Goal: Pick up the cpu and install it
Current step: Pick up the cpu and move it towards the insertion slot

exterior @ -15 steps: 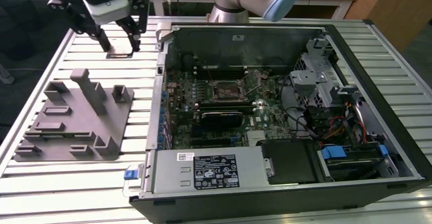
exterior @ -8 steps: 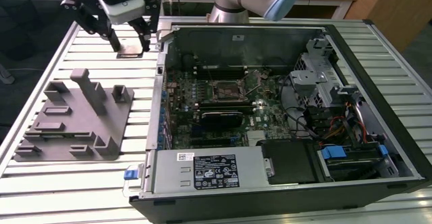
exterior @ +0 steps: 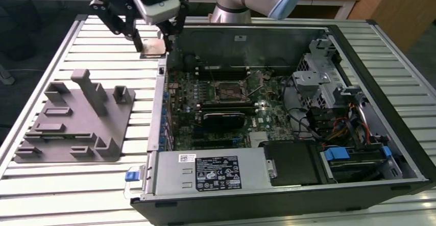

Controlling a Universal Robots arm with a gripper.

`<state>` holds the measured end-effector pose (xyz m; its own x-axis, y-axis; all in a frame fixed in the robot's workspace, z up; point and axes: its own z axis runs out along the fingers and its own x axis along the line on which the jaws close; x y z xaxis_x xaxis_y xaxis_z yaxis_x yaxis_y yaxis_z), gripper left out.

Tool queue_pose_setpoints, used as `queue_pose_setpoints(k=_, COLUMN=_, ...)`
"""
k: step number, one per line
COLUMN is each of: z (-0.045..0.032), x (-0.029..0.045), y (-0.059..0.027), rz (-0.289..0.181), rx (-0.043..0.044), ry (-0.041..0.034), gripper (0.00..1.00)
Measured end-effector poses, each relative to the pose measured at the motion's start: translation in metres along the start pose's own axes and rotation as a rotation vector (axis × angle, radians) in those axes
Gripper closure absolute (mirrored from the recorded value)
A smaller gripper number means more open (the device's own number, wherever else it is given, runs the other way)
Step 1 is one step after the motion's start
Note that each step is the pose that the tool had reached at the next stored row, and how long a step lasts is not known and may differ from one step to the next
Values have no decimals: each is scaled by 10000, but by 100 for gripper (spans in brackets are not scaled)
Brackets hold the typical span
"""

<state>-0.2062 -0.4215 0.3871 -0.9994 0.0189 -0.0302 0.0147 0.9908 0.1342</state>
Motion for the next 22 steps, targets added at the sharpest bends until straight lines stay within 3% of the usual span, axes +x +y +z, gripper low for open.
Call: queue_pose_setpoints(k=22, z=32, x=-990, y=14, rz=2, rx=0, ry=20, gripper=46)
